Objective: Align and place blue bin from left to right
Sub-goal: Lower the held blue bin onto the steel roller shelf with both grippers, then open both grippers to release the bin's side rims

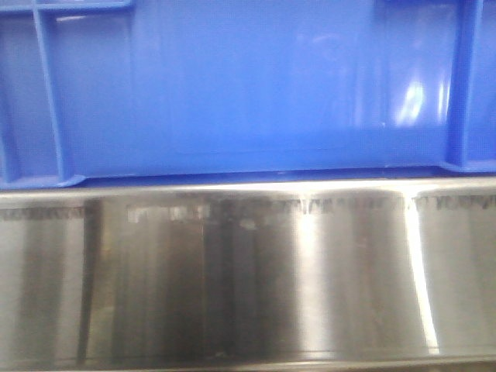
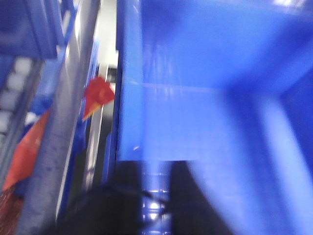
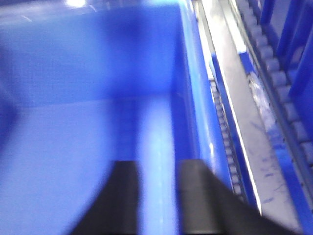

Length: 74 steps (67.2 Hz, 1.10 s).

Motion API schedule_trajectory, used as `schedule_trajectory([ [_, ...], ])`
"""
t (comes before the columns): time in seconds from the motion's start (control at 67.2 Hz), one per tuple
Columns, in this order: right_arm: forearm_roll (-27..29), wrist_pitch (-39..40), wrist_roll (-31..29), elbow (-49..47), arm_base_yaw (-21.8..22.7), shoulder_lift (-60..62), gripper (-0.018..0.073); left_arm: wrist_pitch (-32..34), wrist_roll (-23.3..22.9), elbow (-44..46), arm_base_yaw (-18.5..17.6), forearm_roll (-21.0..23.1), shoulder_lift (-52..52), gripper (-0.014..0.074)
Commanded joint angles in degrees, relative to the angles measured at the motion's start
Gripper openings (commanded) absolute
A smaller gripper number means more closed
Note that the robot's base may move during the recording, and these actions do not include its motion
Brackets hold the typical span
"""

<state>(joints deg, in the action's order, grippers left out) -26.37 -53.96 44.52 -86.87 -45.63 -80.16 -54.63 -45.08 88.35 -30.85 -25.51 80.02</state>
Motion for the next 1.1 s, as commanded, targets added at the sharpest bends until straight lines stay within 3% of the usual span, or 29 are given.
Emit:
schedule_trajectory([
  [0.0, -0.7, 0.32, -0.78, -0.58, -0.16, 2.88, 0.0008, 0.28, -0.47, 0.49, -0.18, -0.61, -2.35, -0.0111],
  [0.223, -0.7, 0.32, -5.41, -0.58, -0.16, 8.06, -0.0085, 0.32, -0.35, 0.49, -0.18, 0.57, -5.75, -0.0111],
  [0.357, -0.7, 0.7, -10.94, -0.58, -0.16, 10.72, -0.0085, 1.62, 6.82, 0.49, -0.18, 0.84, -7.98, -0.0111],
  [0.491, -0.7, 1.76, -12.19, 0.65, -0.16, 12.57, -0.0085, 3.96, 11.08, -0.28, -0.18, 1.0, -9.8, -0.0111],
  [0.61, -2.1, 10.18, -12.46, 6.02, -0.16, 16.34, -0.0085, 11.08, 11.47, -4.69, -0.18, 1.1, -13.32, -0.0111],
  [0.908, -3.29, 25.97, -12.54, 22.57, -0.16, 28.57, -0.0085, 40.36, 11.47, -29.84, -0.18, 1.64, -30.84, -0.0111],
  [1.087, -3.81, 30.47, -12.68, 28.46, -0.16, 34.39, -0.0085, 44.78, 11.47, -38.74, -0.18, 0.87, -39.46, -0.0111],
])
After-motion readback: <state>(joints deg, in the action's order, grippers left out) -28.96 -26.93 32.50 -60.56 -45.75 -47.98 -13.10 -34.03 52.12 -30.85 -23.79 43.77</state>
